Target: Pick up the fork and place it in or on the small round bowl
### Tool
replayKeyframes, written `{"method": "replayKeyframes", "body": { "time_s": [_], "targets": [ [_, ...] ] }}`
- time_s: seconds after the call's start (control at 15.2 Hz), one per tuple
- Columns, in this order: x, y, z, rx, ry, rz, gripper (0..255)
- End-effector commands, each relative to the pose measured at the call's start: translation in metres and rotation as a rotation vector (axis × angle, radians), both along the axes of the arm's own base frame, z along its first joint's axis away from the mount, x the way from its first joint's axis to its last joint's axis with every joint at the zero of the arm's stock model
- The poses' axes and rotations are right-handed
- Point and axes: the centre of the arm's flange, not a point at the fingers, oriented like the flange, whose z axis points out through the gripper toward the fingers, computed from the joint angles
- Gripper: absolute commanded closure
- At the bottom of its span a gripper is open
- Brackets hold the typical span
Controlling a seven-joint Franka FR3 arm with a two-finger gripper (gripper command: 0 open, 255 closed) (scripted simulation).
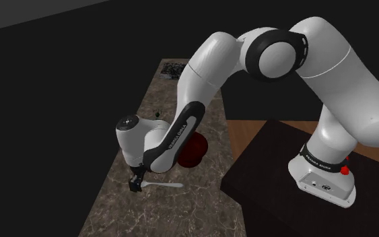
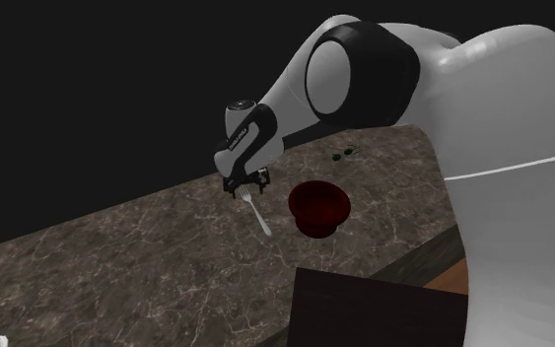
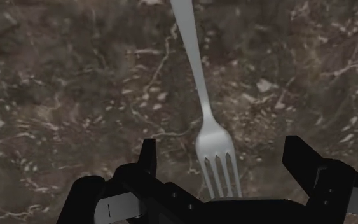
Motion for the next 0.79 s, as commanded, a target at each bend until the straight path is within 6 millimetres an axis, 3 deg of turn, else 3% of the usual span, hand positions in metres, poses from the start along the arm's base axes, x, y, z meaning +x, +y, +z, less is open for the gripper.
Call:
{"method": "replayKeyframes", "body": {
  "time_s": [0.0, 0.2, 0.66, 0.73],
  "targets": [
    [0.002, 0.001, -0.010, 0.000, 0.000, 0.000, 0],
    [0.002, 0.002, -0.024, 0.000, 0.000, 0.000, 0],
    [0.002, 0.002, -0.024, 0.000, 0.000, 0.000, 0],
    [0.002, 0.002, -0.024, 0.000, 0.000, 0.000, 255]
  ]
}}
